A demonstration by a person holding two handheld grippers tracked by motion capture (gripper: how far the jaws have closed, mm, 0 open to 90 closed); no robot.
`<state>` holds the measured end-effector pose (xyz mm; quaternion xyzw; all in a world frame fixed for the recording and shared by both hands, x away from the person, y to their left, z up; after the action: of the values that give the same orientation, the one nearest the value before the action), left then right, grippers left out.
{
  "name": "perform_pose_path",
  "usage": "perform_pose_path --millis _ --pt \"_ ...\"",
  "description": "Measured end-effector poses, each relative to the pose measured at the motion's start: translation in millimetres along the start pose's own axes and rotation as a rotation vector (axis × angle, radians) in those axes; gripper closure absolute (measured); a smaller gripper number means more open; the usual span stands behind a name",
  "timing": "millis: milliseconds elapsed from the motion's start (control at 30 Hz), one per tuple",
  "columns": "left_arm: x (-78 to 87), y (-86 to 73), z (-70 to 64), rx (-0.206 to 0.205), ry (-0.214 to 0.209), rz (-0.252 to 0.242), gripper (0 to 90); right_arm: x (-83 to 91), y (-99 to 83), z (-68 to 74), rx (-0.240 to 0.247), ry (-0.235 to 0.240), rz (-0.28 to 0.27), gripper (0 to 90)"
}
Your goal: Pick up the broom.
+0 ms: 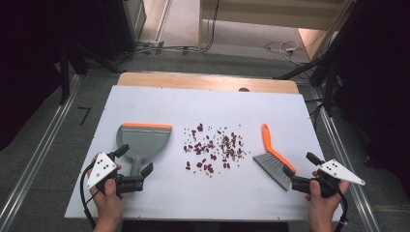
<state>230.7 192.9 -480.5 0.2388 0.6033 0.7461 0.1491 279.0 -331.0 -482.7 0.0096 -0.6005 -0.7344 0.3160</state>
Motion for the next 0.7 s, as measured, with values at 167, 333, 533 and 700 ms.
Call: perform_pose_path --millis 167,333,533,700 --pt "-0.4 0.8 -0.7 -0.003 0.010 0.003 0.0 -2.2 3.9 7.3 0.023 0.000 0.015 0.0" --pt "-0.1 3.6 -2.5 -0.015 0.016 0.001 0.0 -6.0 15.5 14.0 0.007 0.017 0.043 0.0" --pt "-1.5 4.8 -7.2 -0.041 0.011 0.007 0.0 -20.3 28.1 18.4 0.026 0.004 0.137 0.0" --pt "-3.0 7.2 -12.2 -0.080 -0.002 0.011 0.0 -36.1 37.9 17.8 0.031 0.000 0.172 2.3"
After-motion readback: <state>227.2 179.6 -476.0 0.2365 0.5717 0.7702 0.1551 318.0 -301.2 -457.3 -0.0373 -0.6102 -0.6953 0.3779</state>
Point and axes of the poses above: each handheld gripper's, and its own axes: x roughly backward along the jaws, y roughly out of its top, z roughly to its left, the point moved 4 cm from there along -x, roughly forward along the jaws, and after that the axes turned 14 degrees about -x, right-handed, at the moved point
